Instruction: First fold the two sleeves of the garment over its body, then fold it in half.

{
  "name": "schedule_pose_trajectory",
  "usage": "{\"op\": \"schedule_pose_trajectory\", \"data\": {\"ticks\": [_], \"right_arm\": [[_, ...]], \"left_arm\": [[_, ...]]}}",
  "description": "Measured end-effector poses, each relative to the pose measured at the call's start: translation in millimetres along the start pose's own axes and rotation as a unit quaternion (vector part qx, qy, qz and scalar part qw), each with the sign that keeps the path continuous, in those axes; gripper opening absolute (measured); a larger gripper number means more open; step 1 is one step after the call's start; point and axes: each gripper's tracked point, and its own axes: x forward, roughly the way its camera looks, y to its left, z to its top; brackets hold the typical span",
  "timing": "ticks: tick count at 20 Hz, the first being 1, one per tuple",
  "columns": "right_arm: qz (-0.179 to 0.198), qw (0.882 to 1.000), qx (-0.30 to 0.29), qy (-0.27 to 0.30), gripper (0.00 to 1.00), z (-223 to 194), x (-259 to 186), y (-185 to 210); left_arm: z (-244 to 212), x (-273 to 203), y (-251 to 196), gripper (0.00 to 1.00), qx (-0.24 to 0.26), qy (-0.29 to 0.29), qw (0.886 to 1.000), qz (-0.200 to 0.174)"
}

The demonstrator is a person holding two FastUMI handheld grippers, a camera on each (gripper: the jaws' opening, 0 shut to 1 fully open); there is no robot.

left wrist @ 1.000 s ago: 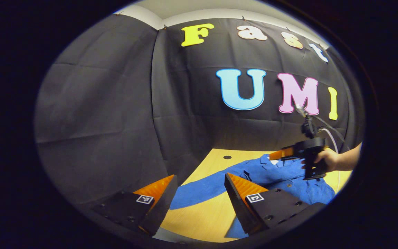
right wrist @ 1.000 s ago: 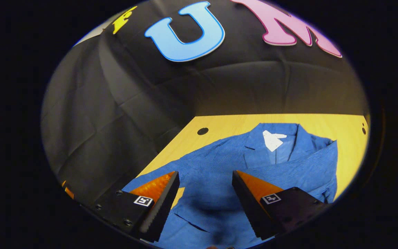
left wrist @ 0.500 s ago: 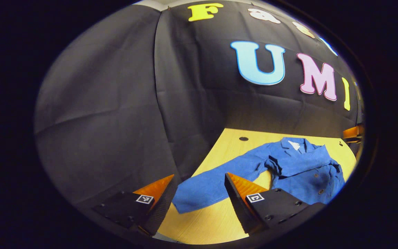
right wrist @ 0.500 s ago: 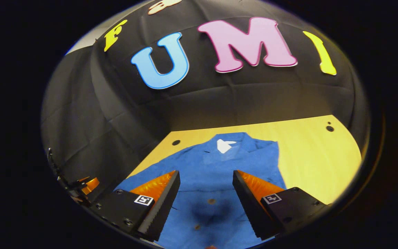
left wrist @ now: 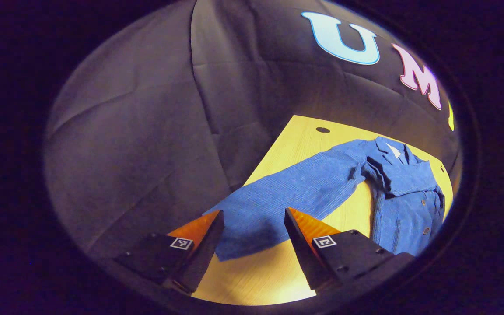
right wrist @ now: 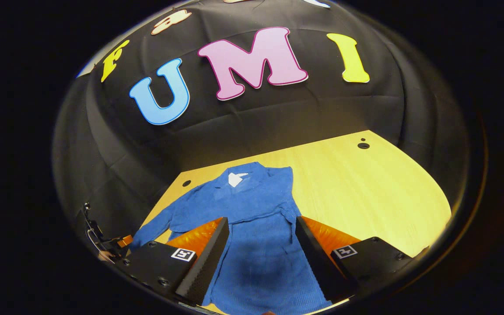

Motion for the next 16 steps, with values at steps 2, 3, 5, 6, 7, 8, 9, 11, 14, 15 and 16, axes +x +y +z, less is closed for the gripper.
{"op": "schedule_pose_trajectory", "data": {"ticks": [2,3,5,6,7,8,9,11,14,15,16], "right_arm": [[0.0,1.0,-0.002,-0.001,0.98,-3,-6,0],[0.002,1.0,-0.002,0.0,0.98,-5,-7,3],[0.005,1.0,-0.004,-0.001,0.98,-6,-12,6],[0.006,1.0,-0.005,0.001,0.98,-7,-12,8],[0.008,1.0,-0.006,0.002,0.98,-7,-12,11],[0.01,1.0,-0.007,0.002,0.98,-6,-12,13],[0.011,1.0,-0.008,0.001,0.98,-3,-12,16],[0.017,1.0,-0.008,-0.002,0.98,2,-13,23],[0.025,1.0,-0.011,-0.011,0.98,9,-13,33],[0.028,0.999,-0.012,-0.01,0.98,9,-12,36],[0.031,0.999,-0.013,-0.009,0.98,8,-13,39]], "left_arm": [[-7,8,-3,0.83,0.006,0.012,1.0,0.003],[-10,11,-4,0.82,0.005,0.017,1.0,0.005],[-18,16,-2,0.83,0.006,0.03,1.0,0.009],[-25,20,-1,0.82,0.007,0.039,0.999,0.01],[-28,20,-1,0.83,0.005,0.041,0.999,0.009],[-25,22,-1,0.84,0.007,0.034,0.999,0.007],[-27,20,-2,0.82,0.006,0.039,0.999,0.007],[-28,20,-5,0.82,-0.005,0.036,0.999,-0.003],[-30,23,-20,0.56,-0.001,0.025,0.999,-0.024],[-30,22,-27,0.44,0.009,0.02,0.999,-0.042],[-30,23,-30,0.32,0.022,0.015,0.999,-0.045]]}}
